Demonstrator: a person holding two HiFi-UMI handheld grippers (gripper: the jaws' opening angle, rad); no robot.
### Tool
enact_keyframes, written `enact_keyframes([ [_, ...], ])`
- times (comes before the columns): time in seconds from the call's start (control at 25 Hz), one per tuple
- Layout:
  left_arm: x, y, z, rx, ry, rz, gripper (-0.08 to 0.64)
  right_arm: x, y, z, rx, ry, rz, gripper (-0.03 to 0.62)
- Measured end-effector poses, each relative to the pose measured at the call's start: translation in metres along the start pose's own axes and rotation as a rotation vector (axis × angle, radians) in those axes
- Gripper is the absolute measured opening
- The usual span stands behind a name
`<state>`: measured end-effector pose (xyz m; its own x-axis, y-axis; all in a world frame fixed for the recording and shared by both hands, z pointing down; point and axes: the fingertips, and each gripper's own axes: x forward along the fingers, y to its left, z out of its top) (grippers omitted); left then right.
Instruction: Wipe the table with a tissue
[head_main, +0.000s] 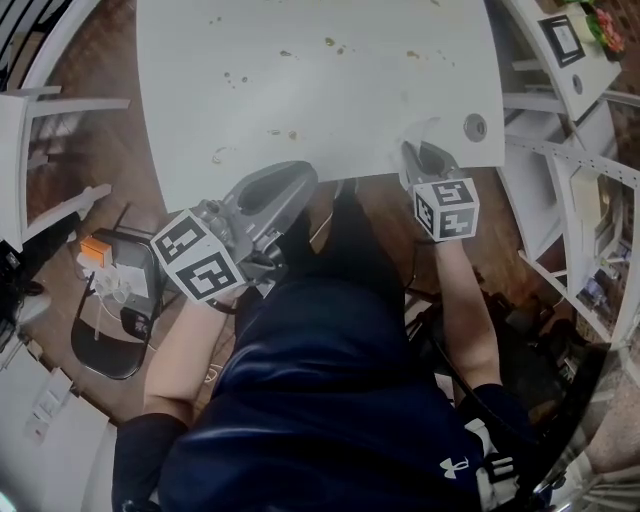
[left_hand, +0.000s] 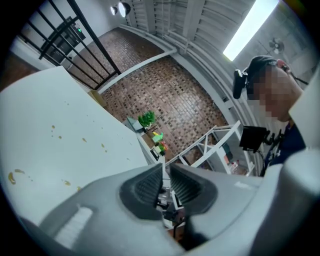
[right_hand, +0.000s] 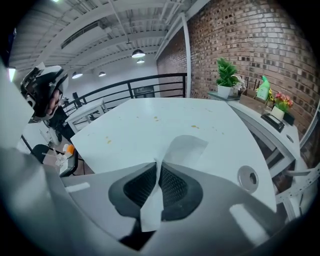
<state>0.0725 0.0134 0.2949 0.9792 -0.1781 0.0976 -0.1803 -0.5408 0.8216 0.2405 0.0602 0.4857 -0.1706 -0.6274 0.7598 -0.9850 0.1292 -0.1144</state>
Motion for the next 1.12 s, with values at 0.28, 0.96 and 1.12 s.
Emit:
enact_keyframes([
  [0.28, -0.031, 0.016, 0.003, -0.005, -0.043, 0.07, 0.044, 0.028, 0.038, 0.001, -0.079, 0.031, 0.07, 0.023],
  [0.96, -0.118, 0.06, 0.007, -0.074, -0.168, 0.207, 0.041, 0.088, 0.104, 0.01, -0.242, 0.112, 0.124, 0.023],
  [1.12, -0.122, 0.061, 0.009, -0.076, -0.18, 0.206, 0.041, 0.09, 0.104, 0.013, -0.239, 0.112, 0.122, 0.023],
])
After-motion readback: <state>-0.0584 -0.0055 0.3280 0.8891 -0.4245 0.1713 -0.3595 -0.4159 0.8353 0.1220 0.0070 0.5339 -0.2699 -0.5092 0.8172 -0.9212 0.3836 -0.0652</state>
